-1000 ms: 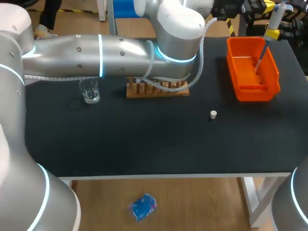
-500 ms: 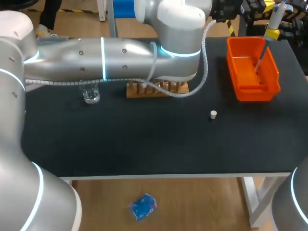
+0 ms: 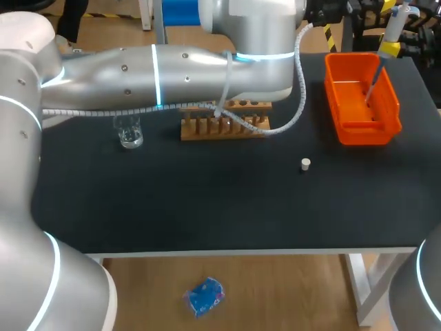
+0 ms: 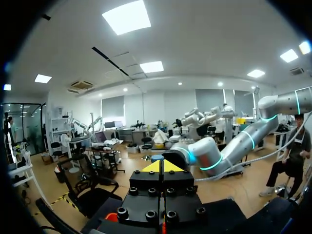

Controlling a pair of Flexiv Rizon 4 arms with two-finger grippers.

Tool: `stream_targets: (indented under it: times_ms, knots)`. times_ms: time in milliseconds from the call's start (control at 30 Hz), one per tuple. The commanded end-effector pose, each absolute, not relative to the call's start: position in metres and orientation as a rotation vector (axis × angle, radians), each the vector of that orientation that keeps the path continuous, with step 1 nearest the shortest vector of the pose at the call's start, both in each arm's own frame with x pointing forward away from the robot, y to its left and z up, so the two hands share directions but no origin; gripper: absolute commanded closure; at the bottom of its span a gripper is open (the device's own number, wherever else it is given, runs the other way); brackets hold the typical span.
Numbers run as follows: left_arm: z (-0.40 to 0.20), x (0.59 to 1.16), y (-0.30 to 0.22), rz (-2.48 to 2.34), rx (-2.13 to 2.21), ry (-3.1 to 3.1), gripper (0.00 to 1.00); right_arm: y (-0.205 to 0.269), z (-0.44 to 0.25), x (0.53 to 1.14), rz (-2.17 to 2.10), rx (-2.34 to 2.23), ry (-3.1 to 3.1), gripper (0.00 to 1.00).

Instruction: Invert the test tube, pick up the pipette, mount the tip to pipette, aspirate from beaker and dispense into the tube, eject the tip, return the pipette, and cap with the stopper.

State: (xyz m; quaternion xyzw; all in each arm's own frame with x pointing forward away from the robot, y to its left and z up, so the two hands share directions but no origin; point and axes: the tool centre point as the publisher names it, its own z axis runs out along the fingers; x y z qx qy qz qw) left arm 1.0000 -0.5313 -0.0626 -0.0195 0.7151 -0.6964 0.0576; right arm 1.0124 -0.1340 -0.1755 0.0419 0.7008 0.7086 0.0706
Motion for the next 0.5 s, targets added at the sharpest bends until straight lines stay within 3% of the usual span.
stream_targets:
  times_ms: [33, 500]
  knots:
    - [-0.0674, 1.0109, -0.5410, -2.162, -0.052, 2.118, 1.00, -0.1351, -0.1754, 1.0137, 2.133, 0.121, 2.112, 1.00]
    - [-0.0774, 1.0172, -0.5423, -2.167, -0.073, 2.123, 1.00, -0.1351, -0.1754, 1.0137, 2.133, 0.121, 2.112, 1.00]
